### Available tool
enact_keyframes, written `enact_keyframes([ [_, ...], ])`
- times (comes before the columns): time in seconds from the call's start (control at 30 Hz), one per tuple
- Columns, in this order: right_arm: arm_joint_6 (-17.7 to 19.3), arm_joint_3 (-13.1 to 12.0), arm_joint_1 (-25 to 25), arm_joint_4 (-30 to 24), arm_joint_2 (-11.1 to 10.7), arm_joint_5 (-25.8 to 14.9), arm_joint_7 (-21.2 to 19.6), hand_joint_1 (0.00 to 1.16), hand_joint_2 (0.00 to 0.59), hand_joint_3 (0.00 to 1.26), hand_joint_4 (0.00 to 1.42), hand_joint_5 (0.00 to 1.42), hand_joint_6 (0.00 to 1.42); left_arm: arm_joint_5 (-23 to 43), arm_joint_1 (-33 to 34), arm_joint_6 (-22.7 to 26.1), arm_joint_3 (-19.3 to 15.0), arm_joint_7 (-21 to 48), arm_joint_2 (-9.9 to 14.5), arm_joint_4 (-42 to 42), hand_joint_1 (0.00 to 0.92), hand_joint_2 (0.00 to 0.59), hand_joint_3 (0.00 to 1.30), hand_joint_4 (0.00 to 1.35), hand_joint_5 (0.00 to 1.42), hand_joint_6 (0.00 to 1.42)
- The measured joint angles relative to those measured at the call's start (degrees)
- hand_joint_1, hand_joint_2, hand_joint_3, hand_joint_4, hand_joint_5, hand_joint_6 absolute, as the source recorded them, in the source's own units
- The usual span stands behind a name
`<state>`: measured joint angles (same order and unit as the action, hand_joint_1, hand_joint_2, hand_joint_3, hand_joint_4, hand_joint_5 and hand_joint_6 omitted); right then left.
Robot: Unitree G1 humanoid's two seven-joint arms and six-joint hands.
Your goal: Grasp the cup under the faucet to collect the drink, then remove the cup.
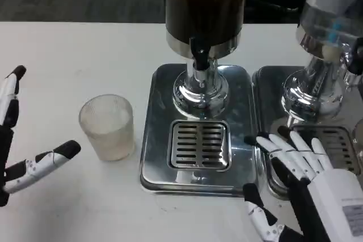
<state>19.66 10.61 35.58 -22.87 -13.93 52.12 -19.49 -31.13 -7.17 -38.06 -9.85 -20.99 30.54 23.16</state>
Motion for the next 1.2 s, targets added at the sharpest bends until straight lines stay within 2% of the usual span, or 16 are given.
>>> enact_keyframes([
  [0.17,0.0,1.8,-1.4,0.5,0.3,0.5,-0.1,0.36,0.485,0.28,0.19,0.09,0.0,1.4,5.2,-1.6,2.0,-0.3,0.7,8.2,0.123,0.0,0.0,0.0,0.17,0.18],
  [0.3,-0.3,4.2,-4.3,2.0,1.9,1.6,-0.4,0.36,0.485,0.3,0.21,0.1,0.0,1.4,10.8,-4.0,5.0,-0.4,1.7,17.1,0.139,0.0,0.0,0.0,0.2,0.21],
  [0.43,-0.6,5.5,-6.2,2.7,2.3,2.3,-0.9,0.37,0.485,0.3,0.21,0.1,0.0,1.2,14.4,-5.3,7.1,-1.1,2.6,22.7,0.15,0.0,0.0,0.0,0.21,0.22],
  [0.6,-0.9,6.7,-8.3,3.9,3.1,2.6,-2.6,0.37,0.485,0.31,0.22,0.11,0.0,-0.7,19.9,-6.5,11.7,-1.8,4.2,30.5,0.152,0.0,0.0,0.02,0.24,0.24],
  [0.9,-1.3,7.7,-8.4,4.4,3.1,2.7,-3.9,0.37,0.49,0.32,0.22,0.11,0.0,-2.5,25.1,-7.7,17.7,-3.6,5.6,37.8,0.152,0.0,0.0,0.03,0.26,0.25],
  [1.2,-2.3,8.2,-8.0,4.2,3.1,2.9,-4.6,0.38,0.493,0.33,0.23,0.12,0.0,-2.9,29.3,-8.9,21.2,-2.5,5.6,42.6,0.152,0.0,0.0,0.04,0.27,0.25],
])
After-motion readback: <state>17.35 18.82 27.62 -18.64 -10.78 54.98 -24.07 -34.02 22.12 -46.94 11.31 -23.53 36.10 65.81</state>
